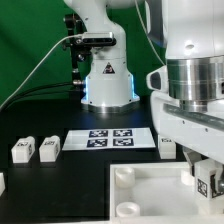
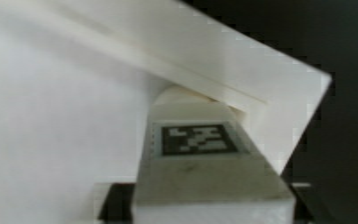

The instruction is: Assemble one leg

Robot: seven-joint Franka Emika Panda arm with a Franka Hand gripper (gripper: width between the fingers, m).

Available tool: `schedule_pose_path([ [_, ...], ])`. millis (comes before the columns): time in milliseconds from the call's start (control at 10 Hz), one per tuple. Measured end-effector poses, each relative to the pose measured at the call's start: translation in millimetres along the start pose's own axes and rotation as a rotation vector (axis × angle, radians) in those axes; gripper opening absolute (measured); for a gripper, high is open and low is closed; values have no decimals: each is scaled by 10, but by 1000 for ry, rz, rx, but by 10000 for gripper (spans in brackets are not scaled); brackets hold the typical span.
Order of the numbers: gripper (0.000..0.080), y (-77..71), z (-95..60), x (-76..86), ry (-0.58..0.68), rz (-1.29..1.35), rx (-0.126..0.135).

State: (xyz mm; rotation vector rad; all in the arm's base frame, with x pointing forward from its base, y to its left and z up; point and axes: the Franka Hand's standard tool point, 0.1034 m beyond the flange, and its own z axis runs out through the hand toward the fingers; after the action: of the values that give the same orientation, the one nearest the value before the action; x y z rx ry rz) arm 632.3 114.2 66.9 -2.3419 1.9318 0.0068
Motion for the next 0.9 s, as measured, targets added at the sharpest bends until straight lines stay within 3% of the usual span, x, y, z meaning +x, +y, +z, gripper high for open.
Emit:
schedule_pose_path([
  [200, 291, 1, 2, -6, -68, 364, 6],
  [400, 291, -9, -5, -14, -83, 565, 2],
  [600, 294, 0, -14, 25, -71, 674, 0],
  [900, 307, 34, 2, 18, -44, 618, -1],
])
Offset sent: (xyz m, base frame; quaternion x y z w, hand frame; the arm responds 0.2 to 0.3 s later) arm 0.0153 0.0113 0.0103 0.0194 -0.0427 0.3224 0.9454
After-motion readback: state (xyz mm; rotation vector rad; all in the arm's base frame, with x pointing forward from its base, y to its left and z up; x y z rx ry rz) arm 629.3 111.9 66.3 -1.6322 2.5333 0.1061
